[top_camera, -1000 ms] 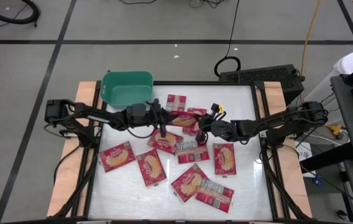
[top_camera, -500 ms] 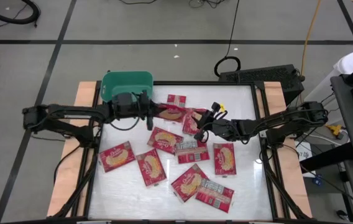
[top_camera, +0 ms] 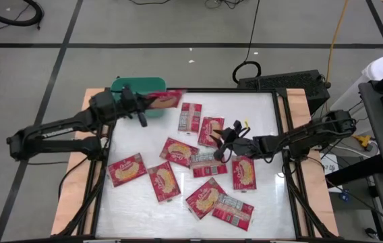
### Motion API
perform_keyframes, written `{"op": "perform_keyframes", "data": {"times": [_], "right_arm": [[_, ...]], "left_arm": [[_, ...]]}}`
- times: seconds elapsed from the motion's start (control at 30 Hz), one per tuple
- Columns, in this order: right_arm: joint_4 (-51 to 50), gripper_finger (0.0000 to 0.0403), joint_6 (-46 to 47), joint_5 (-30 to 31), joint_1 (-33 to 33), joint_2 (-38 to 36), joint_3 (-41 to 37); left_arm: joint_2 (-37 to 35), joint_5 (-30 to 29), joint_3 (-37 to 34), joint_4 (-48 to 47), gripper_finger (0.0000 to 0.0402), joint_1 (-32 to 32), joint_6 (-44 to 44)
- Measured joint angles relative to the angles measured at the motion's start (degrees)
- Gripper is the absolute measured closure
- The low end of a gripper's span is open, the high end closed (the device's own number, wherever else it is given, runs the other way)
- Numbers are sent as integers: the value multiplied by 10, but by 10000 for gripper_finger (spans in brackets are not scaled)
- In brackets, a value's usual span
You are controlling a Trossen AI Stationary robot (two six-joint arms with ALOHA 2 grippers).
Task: Sort popcorn bags into baskets
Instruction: Stack the red popcorn bag on the red popcorn bag in the green bin
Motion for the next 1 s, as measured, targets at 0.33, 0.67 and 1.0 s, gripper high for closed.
{"op": "perform_keyframes", "data": {"times": [0.33, 0.67, 1.0], "right_arm": [[82, 282, -41, 0, 12, 0, -43], [180, 282, -70, -2, 16, 0, -92], [181, 282, 32, 0, 15, 0, -130]], "left_arm": [[-8, -154, 0, -118, 384, 15, -25], [-8, -275, 0, -137, 373, 16, -55], [-8, -308, 0, -211, 383, 24, -79]]}}
